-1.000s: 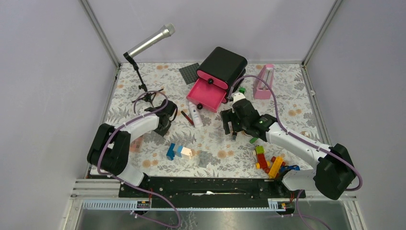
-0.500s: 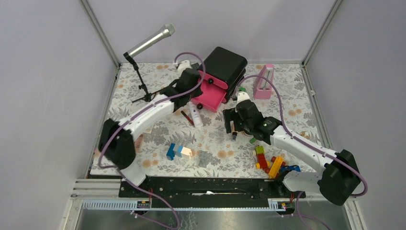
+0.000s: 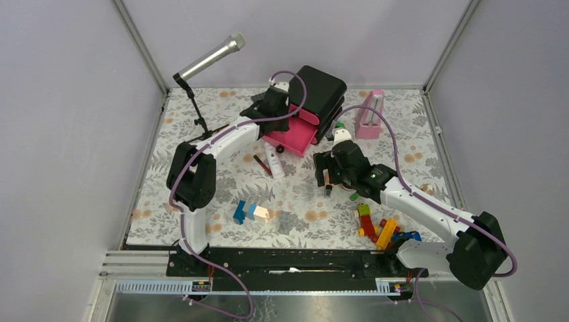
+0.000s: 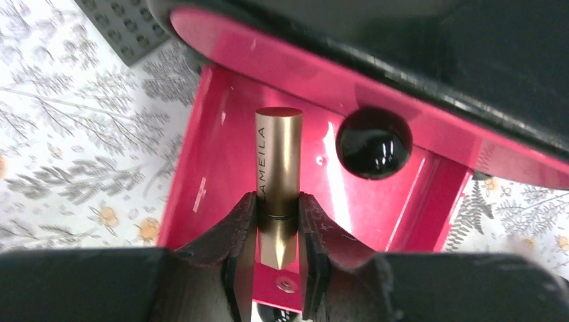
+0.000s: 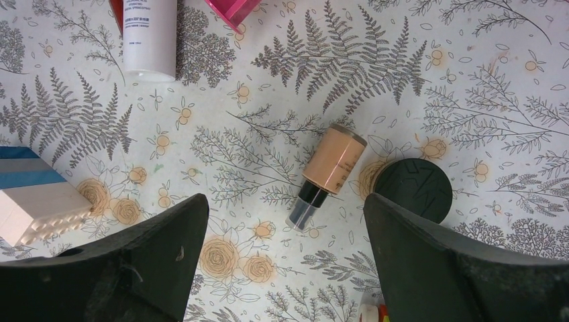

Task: Organize the makeup
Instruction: Place the makeup in the drawer.

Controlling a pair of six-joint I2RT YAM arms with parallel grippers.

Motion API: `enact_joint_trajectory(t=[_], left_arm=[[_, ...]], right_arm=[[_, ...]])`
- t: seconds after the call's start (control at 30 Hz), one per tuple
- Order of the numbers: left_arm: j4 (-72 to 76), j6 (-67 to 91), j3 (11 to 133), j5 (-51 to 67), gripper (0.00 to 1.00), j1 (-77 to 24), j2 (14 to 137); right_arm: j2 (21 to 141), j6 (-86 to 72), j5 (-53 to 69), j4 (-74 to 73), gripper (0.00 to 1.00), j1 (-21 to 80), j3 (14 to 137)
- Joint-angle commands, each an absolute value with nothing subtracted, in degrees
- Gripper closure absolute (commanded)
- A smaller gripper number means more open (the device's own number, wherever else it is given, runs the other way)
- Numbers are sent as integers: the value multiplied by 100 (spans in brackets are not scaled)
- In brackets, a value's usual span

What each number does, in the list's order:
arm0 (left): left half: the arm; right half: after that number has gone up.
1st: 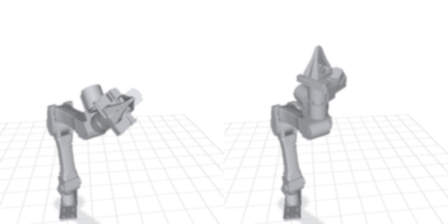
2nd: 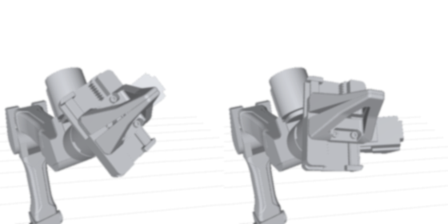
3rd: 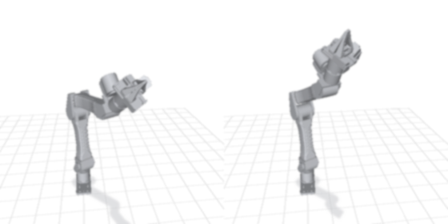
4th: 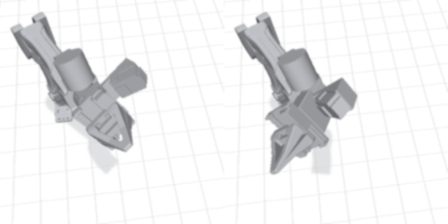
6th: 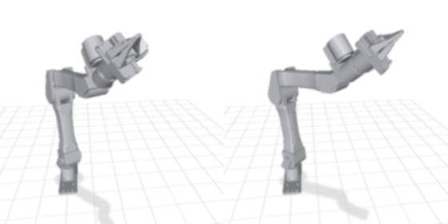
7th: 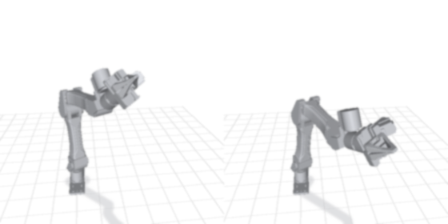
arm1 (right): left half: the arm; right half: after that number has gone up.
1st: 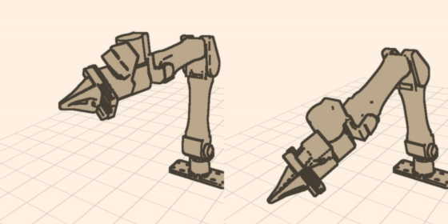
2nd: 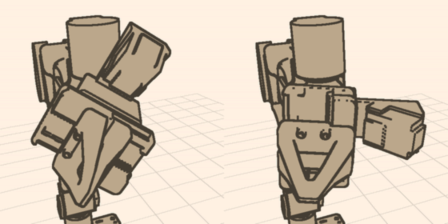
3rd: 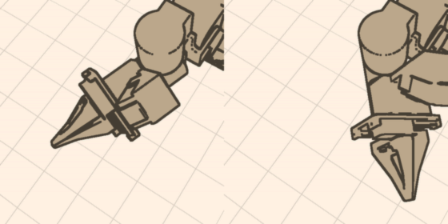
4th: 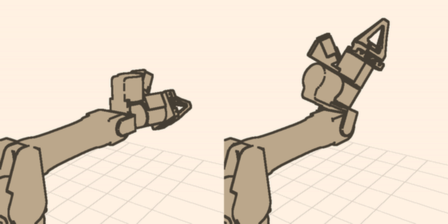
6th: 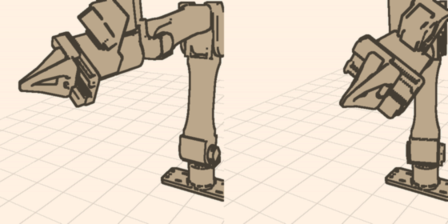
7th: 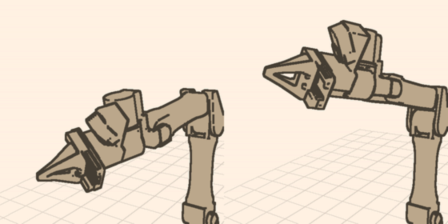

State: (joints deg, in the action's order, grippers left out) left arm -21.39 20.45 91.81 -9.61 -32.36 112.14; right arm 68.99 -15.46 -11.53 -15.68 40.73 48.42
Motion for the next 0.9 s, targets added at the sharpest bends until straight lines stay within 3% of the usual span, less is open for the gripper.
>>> enact_joint_trajectory(t=[0.0, 0.33, 0.43, 0.53, 0.6, 0.67, 0.87], left_arm=[[-2083, 1275, 9660, -770, 100, -3116, 11360], [-2365, 523, 9948, -972, 100, -3092, 11851], [-2364, 452, 9957, -1130, 95, -3092, 11850], [-2364, 461, 9954, -1255, 81, -3091, 11803], [-2321, 477, 9905, -1264, 63, -3094, 11734], [-2265, 504, 9852, -1266, 55, -3094, 11650], [-2237, 633, 9763, -1315, 48, -3093, 11333]], right_arm=[[6794, -1620, -1259, -1489, 7, 4105, 4817], [6777, -1627, -1257, -1491, 7, 4113, 4757], [6787, -1649, -1227, -1489, 7, 4112, 4755], [6805, -1654, -1188, -1453, 7, 4112, 4737], [6824, -1663, -1165, -1449, 7, 4109, 4745], [6838, -1664, -1145, -1457, 7, 4113, 4754], [6799, -1670, -1143, -1461, 7, 4113, 4755]])
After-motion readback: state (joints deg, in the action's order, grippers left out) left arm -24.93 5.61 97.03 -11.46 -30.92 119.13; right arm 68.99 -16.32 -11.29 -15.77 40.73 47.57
